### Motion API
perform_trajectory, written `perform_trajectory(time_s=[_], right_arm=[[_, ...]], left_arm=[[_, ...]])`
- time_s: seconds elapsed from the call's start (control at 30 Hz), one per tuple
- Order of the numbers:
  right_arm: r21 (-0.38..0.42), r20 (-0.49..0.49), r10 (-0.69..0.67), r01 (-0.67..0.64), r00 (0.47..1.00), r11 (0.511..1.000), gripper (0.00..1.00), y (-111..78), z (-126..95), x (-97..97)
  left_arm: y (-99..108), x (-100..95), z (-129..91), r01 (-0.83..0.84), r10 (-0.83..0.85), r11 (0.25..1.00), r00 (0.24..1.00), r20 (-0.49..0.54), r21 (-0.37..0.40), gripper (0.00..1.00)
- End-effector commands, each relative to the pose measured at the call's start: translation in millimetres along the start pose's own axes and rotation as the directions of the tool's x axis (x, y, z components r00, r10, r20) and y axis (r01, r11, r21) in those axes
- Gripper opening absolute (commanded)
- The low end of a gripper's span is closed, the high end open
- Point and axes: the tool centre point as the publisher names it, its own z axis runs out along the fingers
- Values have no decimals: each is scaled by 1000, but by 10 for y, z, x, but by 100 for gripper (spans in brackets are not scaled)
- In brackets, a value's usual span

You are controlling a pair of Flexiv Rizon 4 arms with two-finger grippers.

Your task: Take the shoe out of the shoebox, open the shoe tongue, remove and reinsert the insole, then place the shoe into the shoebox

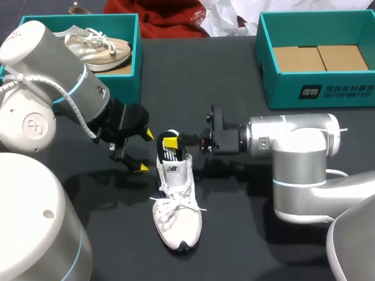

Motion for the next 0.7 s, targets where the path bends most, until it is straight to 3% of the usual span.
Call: perform_trajectory(time_s=[0.03,0.7], right_arm=[[14,-7,12,-12,1000,1000,0,-7,30,-46],[-39,19,138,-137,990,990,0,-430,-51,48]], left_arm=[[0,-1,17,0,0,1000,1000,1,-1,100],[0,-1,17,0,0,1000,1000,1,-1,100]])
